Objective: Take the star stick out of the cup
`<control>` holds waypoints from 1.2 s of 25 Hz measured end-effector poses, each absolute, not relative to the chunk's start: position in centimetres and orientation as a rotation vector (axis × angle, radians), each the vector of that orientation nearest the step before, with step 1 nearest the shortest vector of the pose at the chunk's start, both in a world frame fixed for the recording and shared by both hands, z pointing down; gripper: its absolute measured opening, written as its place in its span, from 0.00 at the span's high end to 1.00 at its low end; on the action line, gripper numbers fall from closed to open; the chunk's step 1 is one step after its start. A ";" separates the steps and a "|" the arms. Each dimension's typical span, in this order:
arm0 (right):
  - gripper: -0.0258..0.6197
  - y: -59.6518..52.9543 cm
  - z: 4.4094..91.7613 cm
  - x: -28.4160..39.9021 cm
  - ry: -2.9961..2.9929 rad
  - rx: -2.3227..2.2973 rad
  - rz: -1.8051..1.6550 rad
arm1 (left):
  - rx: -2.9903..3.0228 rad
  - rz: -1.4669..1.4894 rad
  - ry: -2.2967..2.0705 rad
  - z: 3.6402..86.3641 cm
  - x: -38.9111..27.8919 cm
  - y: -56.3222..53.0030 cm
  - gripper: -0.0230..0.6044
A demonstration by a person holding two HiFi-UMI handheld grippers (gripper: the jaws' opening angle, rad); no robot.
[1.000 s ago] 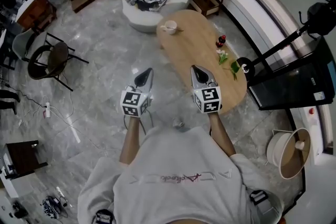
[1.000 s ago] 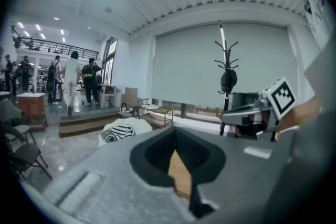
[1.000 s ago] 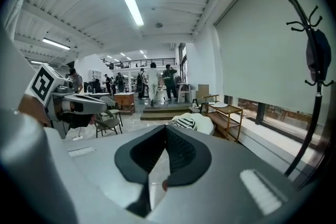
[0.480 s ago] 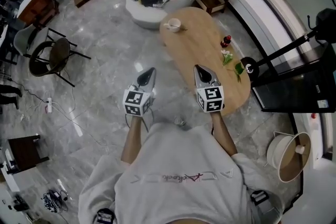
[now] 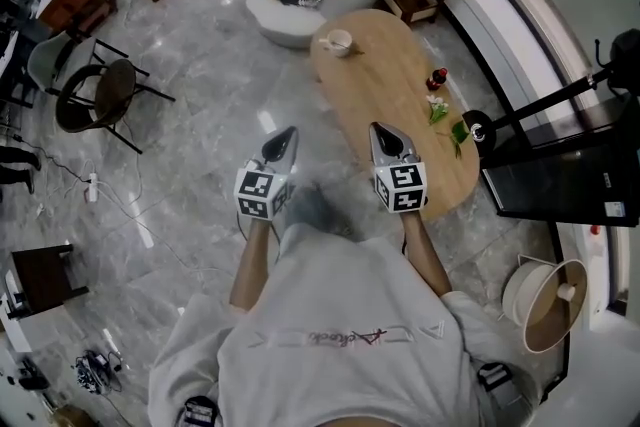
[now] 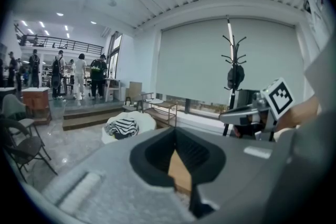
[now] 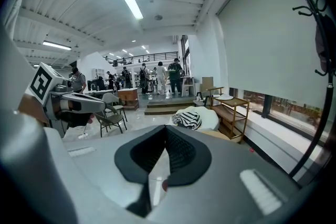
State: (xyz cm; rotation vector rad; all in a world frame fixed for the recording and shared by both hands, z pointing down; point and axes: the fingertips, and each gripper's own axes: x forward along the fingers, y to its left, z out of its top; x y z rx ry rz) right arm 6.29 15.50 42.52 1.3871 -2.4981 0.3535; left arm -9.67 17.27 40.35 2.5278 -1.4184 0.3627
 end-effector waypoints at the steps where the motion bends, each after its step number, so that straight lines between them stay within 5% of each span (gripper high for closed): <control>1: 0.96 15.3 42.5 6.2 -2.500 1.384 0.351 | 2.527 0.359 -1.421 40.3 -9.8 17.1 0.96; 30: 0.96 -5.3 43.8 0.8 -2.460 1.381 0.335 | 2.527 0.323 -1.378 42.4 -15.6 -4.3 0.96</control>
